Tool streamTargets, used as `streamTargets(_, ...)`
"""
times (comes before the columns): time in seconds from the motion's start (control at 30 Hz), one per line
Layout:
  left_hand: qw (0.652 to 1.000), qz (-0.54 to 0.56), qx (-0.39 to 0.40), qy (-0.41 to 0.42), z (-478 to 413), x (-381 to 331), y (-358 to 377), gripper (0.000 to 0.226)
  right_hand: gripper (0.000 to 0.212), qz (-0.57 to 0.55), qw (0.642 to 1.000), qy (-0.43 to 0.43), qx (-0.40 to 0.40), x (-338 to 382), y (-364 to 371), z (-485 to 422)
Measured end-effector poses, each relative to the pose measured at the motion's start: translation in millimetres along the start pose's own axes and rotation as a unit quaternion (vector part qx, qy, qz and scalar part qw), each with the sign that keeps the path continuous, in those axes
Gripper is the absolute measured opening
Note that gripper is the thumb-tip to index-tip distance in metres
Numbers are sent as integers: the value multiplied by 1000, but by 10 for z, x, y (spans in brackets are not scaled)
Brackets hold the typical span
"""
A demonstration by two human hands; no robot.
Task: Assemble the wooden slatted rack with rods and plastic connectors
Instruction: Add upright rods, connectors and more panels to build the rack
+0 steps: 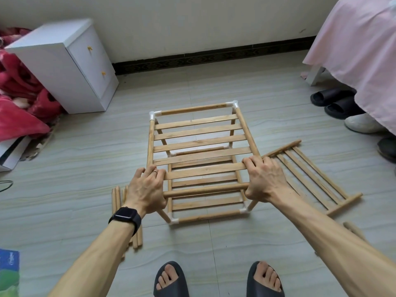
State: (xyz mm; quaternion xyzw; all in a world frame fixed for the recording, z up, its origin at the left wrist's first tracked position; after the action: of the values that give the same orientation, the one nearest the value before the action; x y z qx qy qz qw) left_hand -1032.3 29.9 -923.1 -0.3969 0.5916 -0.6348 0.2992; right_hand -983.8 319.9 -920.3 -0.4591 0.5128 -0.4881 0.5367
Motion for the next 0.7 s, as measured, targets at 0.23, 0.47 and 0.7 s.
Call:
streamTargets(0.23,1000,1,10,-5,10,65,9,49,82,-70,995,-18,68,56,21,81)
streamTargets(0.47,997,7,77,-5,-57,-136,-28,76,74,-35,994,-55,84,-73,1,39)
streamTargets(0.7,998,25,35,-45,-108,-165,56,71,55,-27,997,-56,38,-45,13,18)
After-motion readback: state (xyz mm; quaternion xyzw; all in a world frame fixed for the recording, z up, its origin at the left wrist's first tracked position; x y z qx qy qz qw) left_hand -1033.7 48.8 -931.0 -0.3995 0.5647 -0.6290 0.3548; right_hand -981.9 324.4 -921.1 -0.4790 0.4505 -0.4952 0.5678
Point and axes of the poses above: each hand's wrist, its own z-axis away from the middle knuckle, its own y-axis out of the palm, x = y × z, the point moved 8 cm from there along -z, towards the middle knuckle, and after that the axes turned 4 degrees about z, right-handed, at the moved point
